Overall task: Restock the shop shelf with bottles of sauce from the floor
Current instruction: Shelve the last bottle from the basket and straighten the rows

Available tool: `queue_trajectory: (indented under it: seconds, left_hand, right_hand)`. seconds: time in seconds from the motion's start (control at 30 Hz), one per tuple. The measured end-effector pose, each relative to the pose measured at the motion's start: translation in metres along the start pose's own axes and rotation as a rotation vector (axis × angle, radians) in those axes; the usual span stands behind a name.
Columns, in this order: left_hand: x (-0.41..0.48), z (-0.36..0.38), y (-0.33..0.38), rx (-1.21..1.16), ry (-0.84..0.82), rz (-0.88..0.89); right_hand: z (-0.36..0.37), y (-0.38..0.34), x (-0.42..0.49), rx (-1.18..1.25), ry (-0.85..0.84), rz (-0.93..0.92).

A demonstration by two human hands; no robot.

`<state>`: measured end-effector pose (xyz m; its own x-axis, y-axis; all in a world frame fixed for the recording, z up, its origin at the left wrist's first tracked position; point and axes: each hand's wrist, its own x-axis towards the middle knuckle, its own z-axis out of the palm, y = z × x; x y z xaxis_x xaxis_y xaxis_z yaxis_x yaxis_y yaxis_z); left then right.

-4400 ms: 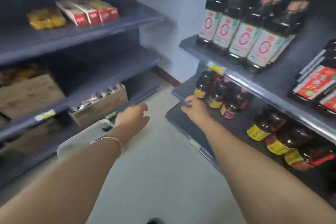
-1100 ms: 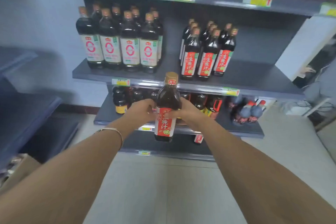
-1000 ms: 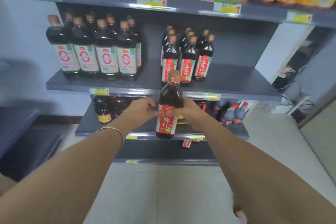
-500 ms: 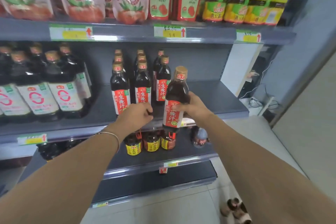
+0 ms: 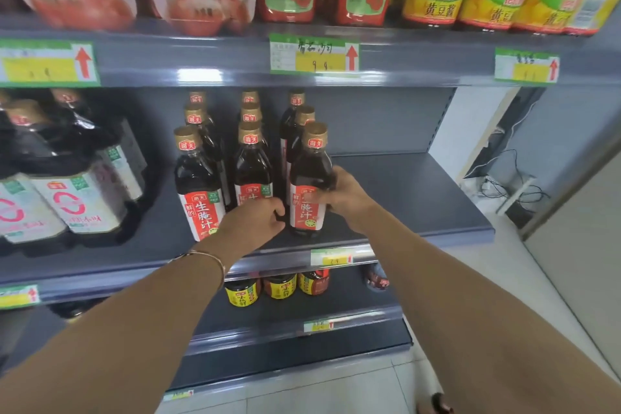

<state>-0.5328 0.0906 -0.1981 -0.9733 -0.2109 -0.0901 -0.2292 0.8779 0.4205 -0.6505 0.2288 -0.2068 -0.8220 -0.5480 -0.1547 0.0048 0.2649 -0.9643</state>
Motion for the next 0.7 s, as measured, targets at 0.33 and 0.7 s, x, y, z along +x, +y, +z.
queue_trajectory:
  seconds: [0.33,0.7]
  left_hand:
    - [0.012,0.02,0.011,-0.023,0.028,-0.153]
    - [0.033,0.025,0.048,-0.386,0.198,-0.241]
  right_hand:
    - [-0.011,0.013,0.025,-0.031,-0.152,0.041]
    - [-0.013,0.031,0.033,-0.267,-0.122,0.055]
